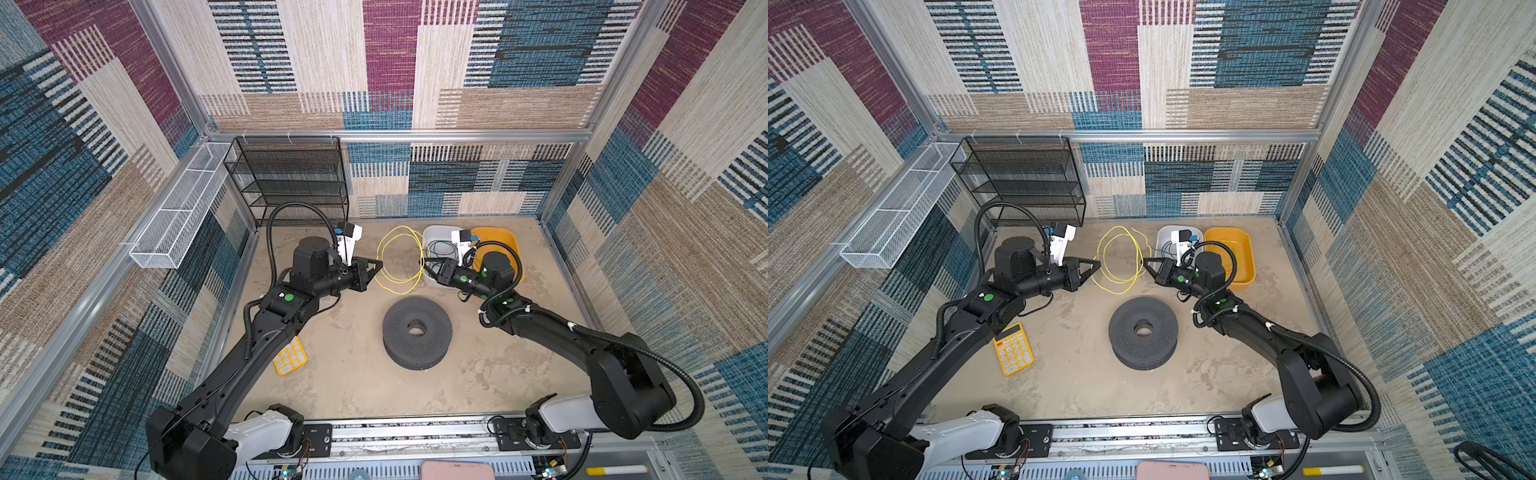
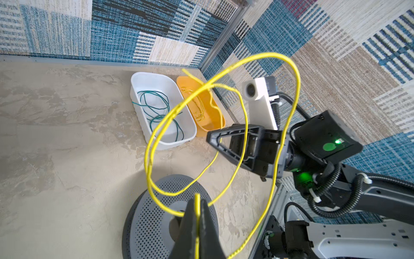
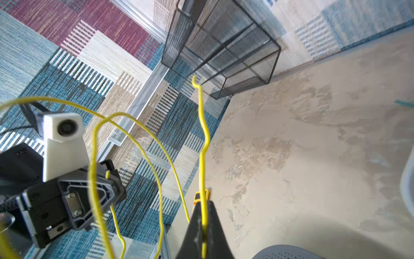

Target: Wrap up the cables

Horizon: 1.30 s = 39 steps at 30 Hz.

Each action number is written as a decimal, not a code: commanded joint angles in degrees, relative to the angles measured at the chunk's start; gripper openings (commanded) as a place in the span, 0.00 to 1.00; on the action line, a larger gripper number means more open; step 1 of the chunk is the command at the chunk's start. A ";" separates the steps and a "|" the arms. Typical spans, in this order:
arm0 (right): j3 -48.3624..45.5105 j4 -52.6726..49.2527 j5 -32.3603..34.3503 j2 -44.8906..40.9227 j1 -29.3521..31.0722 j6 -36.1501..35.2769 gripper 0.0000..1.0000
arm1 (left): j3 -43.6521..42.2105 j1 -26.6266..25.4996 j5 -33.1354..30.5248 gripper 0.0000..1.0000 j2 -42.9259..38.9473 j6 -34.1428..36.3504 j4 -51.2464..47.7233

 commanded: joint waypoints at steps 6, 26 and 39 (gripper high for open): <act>3.55 -9.57 16.30 -5.98 -10.57 -5.00 0.00 | -3.40 6.95 4.35 0.00 -3.32 -1.56 2.41; -5.17 -7.22 18.82 -12.59 -37.99 0.99 0.00 | -5.12 28.52 -34.78 0.00 -15.57 -0.85 -23.78; -8.95 -5.24 12.03 -11.12 -50.53 4.14 0.00 | -2.53 38.67 -34.94 0.00 -18.06 -0.91 -27.38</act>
